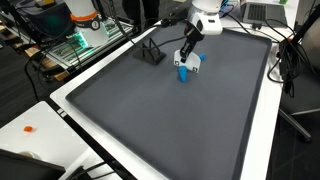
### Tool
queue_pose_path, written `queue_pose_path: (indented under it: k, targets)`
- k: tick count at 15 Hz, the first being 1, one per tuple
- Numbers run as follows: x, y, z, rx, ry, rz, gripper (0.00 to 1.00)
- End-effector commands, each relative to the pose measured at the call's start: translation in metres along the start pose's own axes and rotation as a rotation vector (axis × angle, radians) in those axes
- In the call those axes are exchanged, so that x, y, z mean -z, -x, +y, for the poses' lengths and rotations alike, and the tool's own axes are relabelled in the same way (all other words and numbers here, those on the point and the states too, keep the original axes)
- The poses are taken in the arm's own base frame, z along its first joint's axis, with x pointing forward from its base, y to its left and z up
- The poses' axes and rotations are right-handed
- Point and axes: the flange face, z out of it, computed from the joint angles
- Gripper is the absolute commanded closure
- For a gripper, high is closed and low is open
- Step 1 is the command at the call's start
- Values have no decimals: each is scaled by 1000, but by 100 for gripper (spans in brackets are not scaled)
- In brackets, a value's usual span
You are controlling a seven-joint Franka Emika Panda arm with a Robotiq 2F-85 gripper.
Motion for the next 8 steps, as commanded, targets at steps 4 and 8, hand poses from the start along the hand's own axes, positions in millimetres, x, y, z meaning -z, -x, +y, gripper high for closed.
queue_pose_path:
  k: [4,8]
  targets:
    - [-2,14,3,-12,-2,-51,99]
    - [12,17,4,-9,0,-50,99]
